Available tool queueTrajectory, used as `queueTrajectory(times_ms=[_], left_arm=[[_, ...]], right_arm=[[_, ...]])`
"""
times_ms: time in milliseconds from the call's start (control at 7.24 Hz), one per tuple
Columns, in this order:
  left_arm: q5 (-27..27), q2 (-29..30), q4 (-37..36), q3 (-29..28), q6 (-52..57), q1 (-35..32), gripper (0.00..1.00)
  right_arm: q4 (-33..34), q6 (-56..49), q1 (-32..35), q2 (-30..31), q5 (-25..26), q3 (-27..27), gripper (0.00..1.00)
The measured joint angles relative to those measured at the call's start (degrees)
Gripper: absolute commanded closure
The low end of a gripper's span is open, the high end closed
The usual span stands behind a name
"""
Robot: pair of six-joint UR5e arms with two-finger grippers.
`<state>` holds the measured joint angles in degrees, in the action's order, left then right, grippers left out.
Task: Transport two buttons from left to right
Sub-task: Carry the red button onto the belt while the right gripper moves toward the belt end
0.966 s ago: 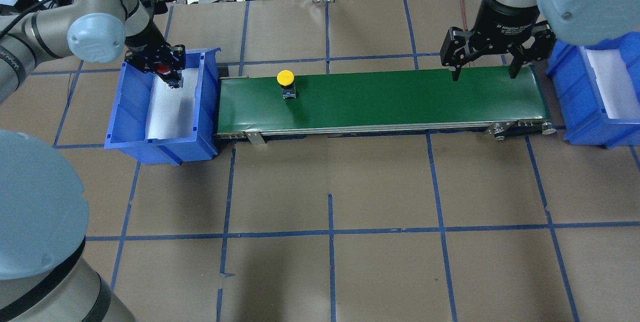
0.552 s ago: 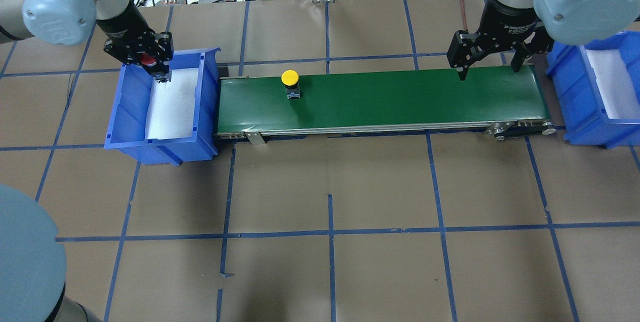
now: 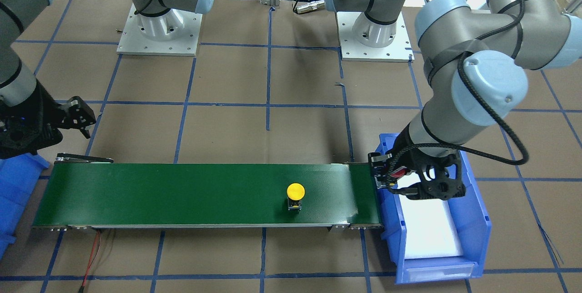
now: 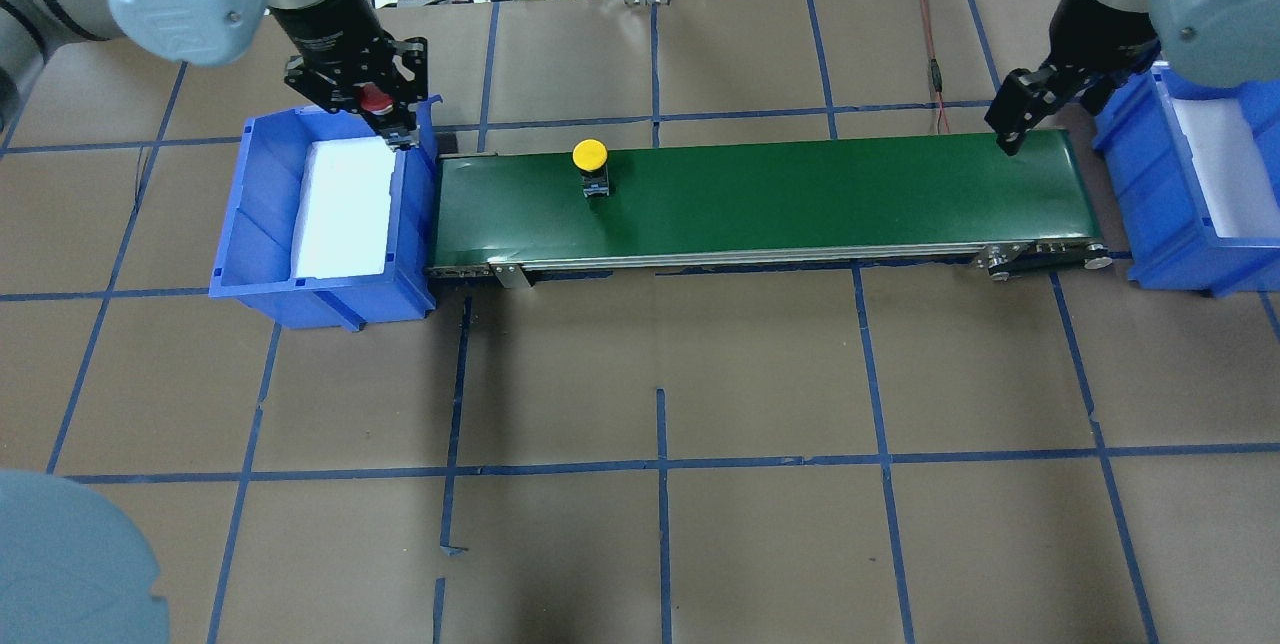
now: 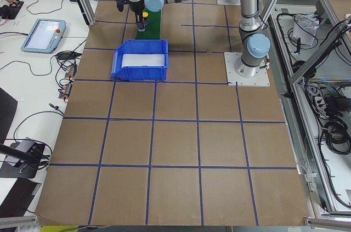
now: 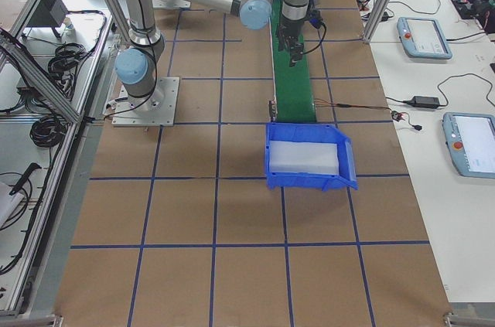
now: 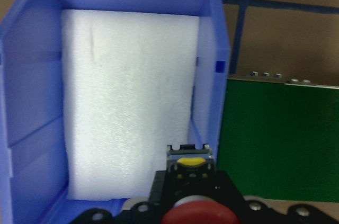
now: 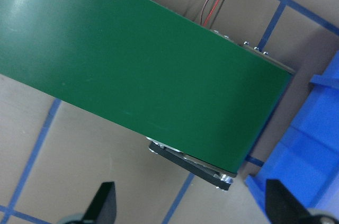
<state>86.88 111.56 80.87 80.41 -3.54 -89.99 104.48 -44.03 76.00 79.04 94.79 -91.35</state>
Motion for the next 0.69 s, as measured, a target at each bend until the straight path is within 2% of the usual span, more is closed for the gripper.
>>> queueTrajectory(times_ms=[276, 690], left_arm=[[-0.30, 3.23, -0.37, 1.08, -0.36, -2.69, 0.60], [4.89, 8.51, -4.40, 0.80, -1.01, -4.74, 0.60]], right_arm=[[3.01, -17.32, -4.04, -2.20, -3.51, -0.04, 0.01], [10.38, -46.82, -5.33, -7.81, -8.24, 0.07, 0.01]])
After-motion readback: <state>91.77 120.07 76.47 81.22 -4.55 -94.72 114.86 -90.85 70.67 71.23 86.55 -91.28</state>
